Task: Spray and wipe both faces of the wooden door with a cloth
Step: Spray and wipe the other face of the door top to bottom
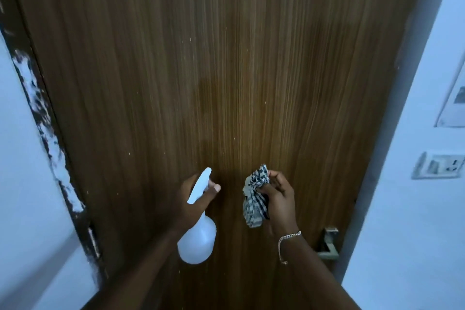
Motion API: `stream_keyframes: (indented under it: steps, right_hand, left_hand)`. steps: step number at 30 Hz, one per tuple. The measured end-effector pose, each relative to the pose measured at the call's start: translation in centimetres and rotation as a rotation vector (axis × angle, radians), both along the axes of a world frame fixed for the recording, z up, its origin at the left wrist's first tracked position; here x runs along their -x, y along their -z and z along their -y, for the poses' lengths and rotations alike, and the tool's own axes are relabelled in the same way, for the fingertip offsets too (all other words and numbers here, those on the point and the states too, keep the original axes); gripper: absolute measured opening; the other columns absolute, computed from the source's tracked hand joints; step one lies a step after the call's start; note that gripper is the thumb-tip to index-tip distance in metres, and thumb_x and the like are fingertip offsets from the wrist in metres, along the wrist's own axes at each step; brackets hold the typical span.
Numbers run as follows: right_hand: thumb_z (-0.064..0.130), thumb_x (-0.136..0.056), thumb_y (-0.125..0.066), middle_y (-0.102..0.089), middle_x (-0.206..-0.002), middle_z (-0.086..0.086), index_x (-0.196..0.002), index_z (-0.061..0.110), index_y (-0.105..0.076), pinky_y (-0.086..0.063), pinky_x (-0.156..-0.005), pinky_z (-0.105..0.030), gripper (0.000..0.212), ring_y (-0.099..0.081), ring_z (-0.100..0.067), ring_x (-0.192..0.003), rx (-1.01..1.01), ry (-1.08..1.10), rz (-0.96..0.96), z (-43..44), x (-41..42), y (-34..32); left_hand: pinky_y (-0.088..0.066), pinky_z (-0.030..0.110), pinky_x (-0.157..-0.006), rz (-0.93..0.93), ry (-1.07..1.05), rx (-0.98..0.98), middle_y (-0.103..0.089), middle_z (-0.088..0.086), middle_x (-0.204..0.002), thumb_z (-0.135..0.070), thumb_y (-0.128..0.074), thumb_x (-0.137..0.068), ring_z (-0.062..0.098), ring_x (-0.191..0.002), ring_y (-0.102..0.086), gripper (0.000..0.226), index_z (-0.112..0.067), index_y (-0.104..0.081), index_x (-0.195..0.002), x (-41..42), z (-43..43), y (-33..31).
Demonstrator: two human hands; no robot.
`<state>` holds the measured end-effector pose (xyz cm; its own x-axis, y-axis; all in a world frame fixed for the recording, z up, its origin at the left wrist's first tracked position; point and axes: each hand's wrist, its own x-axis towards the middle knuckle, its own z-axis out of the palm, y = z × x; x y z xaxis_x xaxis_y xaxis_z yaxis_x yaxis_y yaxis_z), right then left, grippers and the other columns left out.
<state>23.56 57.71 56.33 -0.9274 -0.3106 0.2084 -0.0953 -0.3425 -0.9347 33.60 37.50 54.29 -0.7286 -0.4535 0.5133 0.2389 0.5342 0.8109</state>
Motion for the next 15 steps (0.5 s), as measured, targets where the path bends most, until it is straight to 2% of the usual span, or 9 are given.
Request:
stream_keyframes:
  steps: [3,5,7,9,11,13,15]
  right_hand:
    - [-0.007,-0.089,-0.056,-0.071,-0.107,-0.017,-0.103,0.011,-0.066,-0.059,-0.084,-0.048,0.025,-0.069,-0.036,-0.100,-0.009,0.003,-0.072,0.0,0.2,-3.9]
    - [-0.006,-0.090,-0.056,-0.070,-0.109,-0.018,-0.105,0.011,-0.065,-0.059,-0.086,-0.045,0.025,-0.069,-0.035,-0.103,-0.010,0.015,-0.109,-0.1,0.4,-5.4]
    - [-0.005,-0.092,-0.054,-0.070,-0.110,-0.016,-0.107,0.011,-0.065,-0.060,-0.082,-0.039,0.025,-0.069,-0.031,-0.103,-0.001,0.026,-0.126,-0.3,0.4,-6.4]
    - [-0.004,-0.093,-0.054,-0.071,-0.110,-0.012,-0.111,0.012,-0.063,-0.059,-0.076,-0.030,0.025,-0.071,-0.026,-0.100,-0.004,0.027,-0.147,-0.5,0.3,-6.8]
    - [-0.002,-0.094,-0.057,-0.073,-0.108,-0.006,-0.114,0.013,-0.060,-0.058,-0.073,-0.027,0.025,-0.072,-0.020,-0.098,-0.016,0.042,-0.151,-0.7,-0.1,-6.6]
    - [0.001,-0.093,-0.062,-0.075,-0.105,-0.003,-0.114,0.011,-0.058,-0.058,-0.076,-0.031,0.023,-0.072,-0.019,-0.098,-0.021,0.052,-0.142,-0.9,-0.3,-5.9]
    - [0.004,-0.093,-0.064,-0.076,-0.105,-0.005,-0.113,0.008,-0.061,-0.059,-0.083,-0.039,0.020,-0.073,-0.021,-0.099,-0.042,0.041,-0.141,-1.3,-0.6,-4.8]
  left_hand:
    - [-0.062,0.038,-0.089,-0.020,0.060,0.023,-0.078,-0.004,-0.097,-0.048,-0.077,-0.087,0.024,-0.098,-0.075,0.023,-0.027,-0.074,-0.096,1.0,-0.7,-3.7]
    - [-0.060,0.031,-0.088,-0.025,0.110,0.015,-0.077,-0.003,-0.102,-0.030,-0.079,-0.090,0.022,-0.103,-0.074,0.010,-0.026,-0.071,-0.093,1.8,-1.1,-5.5]
    - [-0.058,0.029,-0.090,-0.022,0.143,0.025,-0.077,-0.003,-0.107,-0.023,-0.080,-0.090,0.020,-0.107,-0.073,0.012,-0.023,-0.068,-0.092,2.4,-1.5,-6.5]
    - [-0.059,0.034,-0.093,-0.023,0.193,0.002,-0.077,-0.001,-0.113,-0.026,-0.082,-0.087,0.020,-0.111,-0.073,0.020,-0.016,-0.066,-0.093,2.9,-2.0,-7.0]
    - [-0.061,0.039,-0.096,-0.013,0.251,-0.028,-0.075,0.001,-0.118,-0.027,-0.086,-0.085,0.019,-0.116,-0.071,0.028,-0.016,-0.065,-0.098,3.5,-2.5,-7.1]
    - [-0.060,0.031,-0.095,0.022,0.303,-0.070,-0.075,-0.003,-0.117,-0.022,-0.086,-0.085,0.010,-0.119,-0.069,0.028,-0.025,-0.065,-0.104,4.2,-3.7,-6.8]
    - [-0.056,0.015,-0.088,0.058,0.331,-0.075,-0.074,-0.023,-0.110,-0.016,-0.082,-0.088,-0.008,-0.112,-0.067,0.042,-0.041,-0.059,-0.114,4.7,-5.0,-6.3]
